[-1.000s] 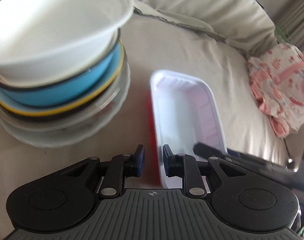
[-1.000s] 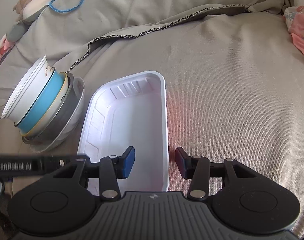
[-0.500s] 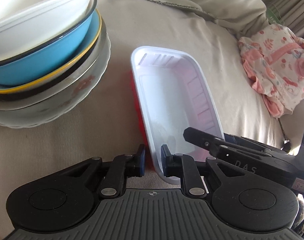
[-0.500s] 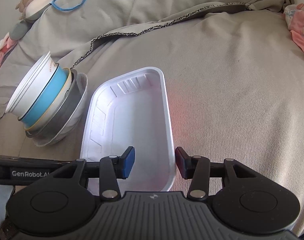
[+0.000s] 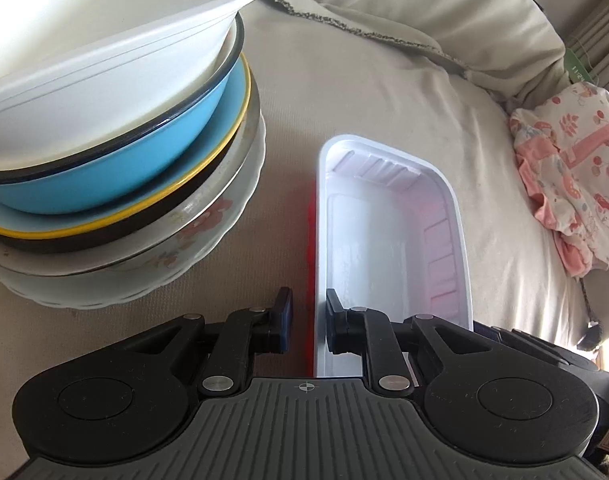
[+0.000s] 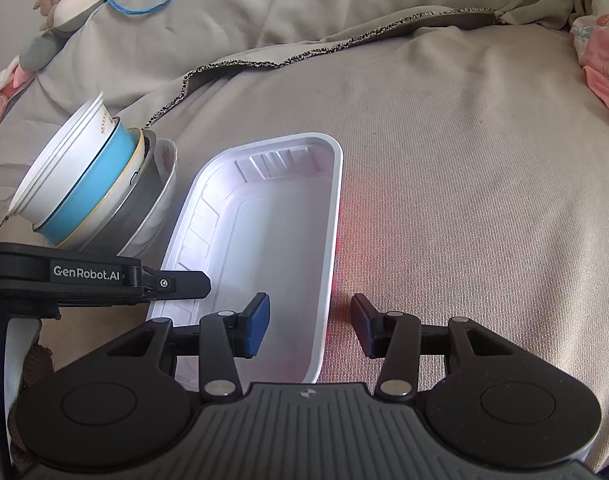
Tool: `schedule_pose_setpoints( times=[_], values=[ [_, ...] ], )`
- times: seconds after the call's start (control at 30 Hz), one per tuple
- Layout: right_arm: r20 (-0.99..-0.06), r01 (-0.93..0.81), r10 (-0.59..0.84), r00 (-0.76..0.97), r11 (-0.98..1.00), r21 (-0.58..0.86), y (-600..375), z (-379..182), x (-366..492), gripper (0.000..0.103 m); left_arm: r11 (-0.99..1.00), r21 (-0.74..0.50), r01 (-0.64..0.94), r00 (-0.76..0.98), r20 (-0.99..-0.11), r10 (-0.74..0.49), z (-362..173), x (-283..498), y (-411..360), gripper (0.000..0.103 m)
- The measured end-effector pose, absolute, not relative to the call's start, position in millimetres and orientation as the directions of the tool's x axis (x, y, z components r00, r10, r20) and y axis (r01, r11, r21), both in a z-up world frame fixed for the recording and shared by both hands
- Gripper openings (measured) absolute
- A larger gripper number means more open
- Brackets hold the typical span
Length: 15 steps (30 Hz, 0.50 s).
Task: Organize plates and bowls
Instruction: 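Grip the white tray's rim with the left tool while the right tool grips its other rim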
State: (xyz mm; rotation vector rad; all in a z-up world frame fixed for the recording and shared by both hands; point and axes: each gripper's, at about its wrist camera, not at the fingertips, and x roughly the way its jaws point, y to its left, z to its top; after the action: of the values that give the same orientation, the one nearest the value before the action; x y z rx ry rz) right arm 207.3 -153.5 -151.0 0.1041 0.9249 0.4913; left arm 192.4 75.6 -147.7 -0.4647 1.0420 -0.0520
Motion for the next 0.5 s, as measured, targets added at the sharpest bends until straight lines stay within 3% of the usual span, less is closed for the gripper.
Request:
schedule_pose_setpoints(
  times=[0.5],
  values=[
    [-0.722, -0.356, 0.516, 0.461, 0.853, 0.382, -154.0, -148.1, 216.1, 0.045, 0.884, -0.436, -0.166, 0.504, -0.808, -0.304, -153.5, 182.5, 79.6, 0.017]
  ],
)
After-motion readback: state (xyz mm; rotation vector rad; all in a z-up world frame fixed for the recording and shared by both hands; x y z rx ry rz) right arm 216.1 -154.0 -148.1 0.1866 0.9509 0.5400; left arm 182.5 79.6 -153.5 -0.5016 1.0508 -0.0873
